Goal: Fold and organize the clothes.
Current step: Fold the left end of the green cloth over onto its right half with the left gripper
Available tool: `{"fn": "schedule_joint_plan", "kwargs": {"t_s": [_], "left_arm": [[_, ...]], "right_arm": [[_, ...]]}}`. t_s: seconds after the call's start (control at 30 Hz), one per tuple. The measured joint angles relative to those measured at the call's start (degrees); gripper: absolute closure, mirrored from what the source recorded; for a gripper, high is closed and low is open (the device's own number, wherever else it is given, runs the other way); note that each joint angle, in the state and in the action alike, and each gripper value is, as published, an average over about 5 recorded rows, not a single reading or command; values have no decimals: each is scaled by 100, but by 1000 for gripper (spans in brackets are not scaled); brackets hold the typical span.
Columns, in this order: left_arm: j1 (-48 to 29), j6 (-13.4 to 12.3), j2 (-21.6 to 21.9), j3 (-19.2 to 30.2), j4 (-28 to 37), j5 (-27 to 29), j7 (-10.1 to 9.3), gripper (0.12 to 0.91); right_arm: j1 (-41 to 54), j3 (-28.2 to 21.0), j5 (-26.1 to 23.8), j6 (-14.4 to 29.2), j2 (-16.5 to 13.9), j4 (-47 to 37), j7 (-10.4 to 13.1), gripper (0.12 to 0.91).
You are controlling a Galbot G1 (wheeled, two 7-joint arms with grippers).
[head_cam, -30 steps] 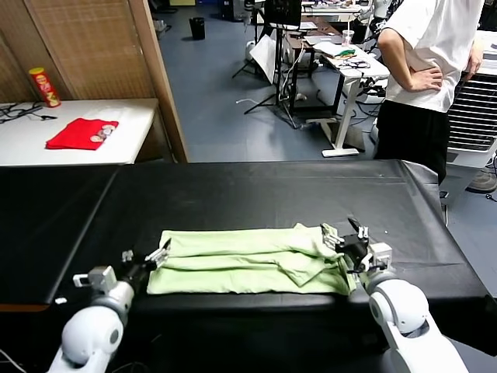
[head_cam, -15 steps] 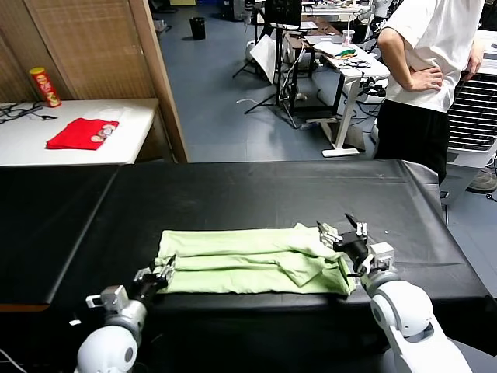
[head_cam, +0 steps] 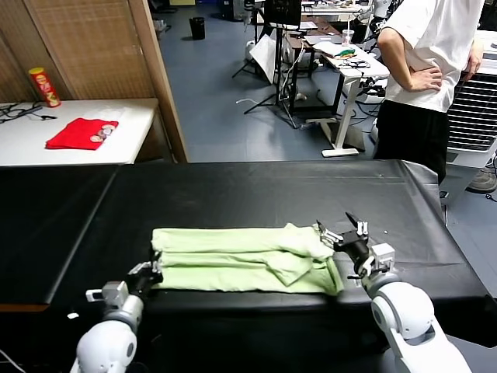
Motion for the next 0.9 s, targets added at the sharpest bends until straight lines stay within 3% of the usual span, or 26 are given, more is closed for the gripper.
{"fn": "schedule_joint_plan", "kwargs": {"t_s": [0.2,0.4,0.63,0.9], "left_arm": [[159,-154,667,-349,-110,768,-18,877],[335,106,998,-461,-528,439,-132,877],[181,436,475,286,-1098,-327,-368,877],[-373,688,-491,1625,-996,-1137,-662,877]], "right_arm": [[-56,7,-59,11,81,22,4,227],[-117,-19,-211,11,176,2,4,227],[-272,116,-381,4,203,52,19,227],[-530,413,-524,18,219,100,24,227]]}}
